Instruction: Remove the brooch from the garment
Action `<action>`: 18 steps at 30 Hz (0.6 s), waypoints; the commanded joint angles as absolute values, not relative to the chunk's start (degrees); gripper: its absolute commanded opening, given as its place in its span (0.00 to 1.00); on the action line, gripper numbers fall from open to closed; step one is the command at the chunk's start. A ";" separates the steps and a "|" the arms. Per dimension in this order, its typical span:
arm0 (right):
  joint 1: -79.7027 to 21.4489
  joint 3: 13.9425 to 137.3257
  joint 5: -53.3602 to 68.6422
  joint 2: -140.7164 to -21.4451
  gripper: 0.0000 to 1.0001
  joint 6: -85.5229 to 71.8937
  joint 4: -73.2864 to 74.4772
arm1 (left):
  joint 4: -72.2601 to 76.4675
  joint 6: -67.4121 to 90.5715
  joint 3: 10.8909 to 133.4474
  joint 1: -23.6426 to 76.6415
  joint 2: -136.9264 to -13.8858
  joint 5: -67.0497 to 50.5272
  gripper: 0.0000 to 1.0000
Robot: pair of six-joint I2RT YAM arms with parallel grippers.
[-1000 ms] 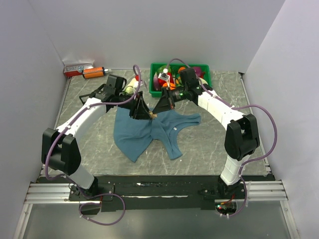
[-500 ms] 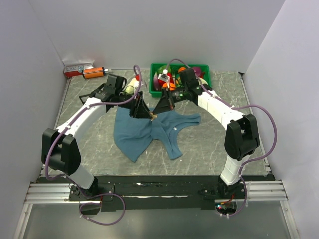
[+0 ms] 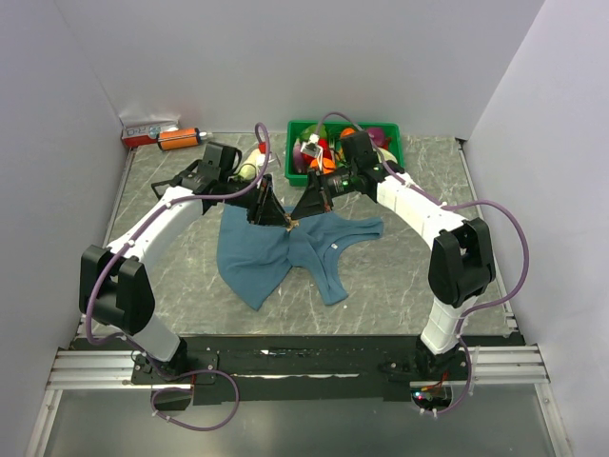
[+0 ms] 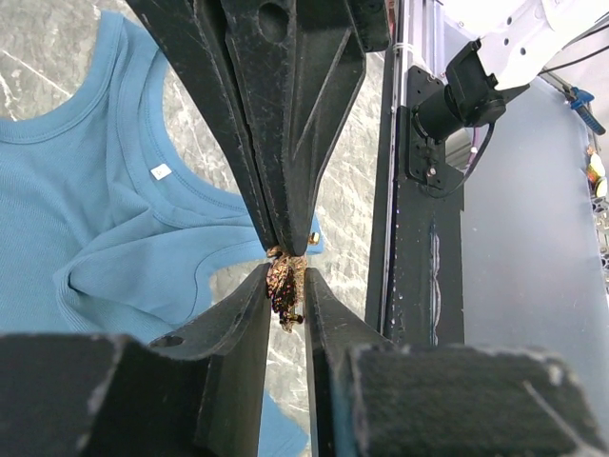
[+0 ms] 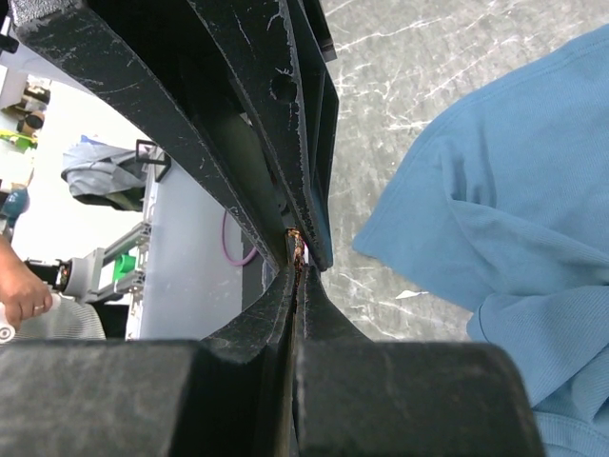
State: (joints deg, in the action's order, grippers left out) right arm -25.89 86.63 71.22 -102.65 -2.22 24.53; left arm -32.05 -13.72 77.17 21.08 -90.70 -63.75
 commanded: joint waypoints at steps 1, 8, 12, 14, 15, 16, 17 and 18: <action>-27.60 89.03 71.54 -100.11 0.00 -1.06 26.81 | -27.60 -13.80 78.05 21.01 -89.82 -63.99 0.21; -28.30 91.14 71.46 -100.28 0.00 -0.97 26.72 | -27.42 -13.89 77.70 21.09 -90.88 -61.53 0.18; -28.91 91.85 71.28 -100.02 0.00 -0.70 27.16 | -27.25 -13.71 77.78 21.09 -91.32 -59.33 0.17; -29.18 91.93 71.28 -99.84 0.00 -0.53 27.25 | -26.81 -13.36 77.78 21.09 -91.49 -58.36 0.17; -29.27 92.02 71.11 -99.67 0.00 -0.53 27.42 | -26.46 -12.92 77.78 21.09 -91.58 -57.49 0.16; -29.62 92.02 71.02 -99.49 0.00 -0.53 27.77 | -26.11 -12.66 77.70 21.09 -91.76 -56.87 0.16; -29.71 92.02 70.75 -99.32 0.00 -0.53 27.86 | -25.84 -12.22 77.70 21.09 -91.76 -56.17 0.15; -29.79 92.02 70.66 -99.32 0.00 -0.53 27.95 | -25.49 -12.04 77.61 21.18 -91.84 -54.94 0.15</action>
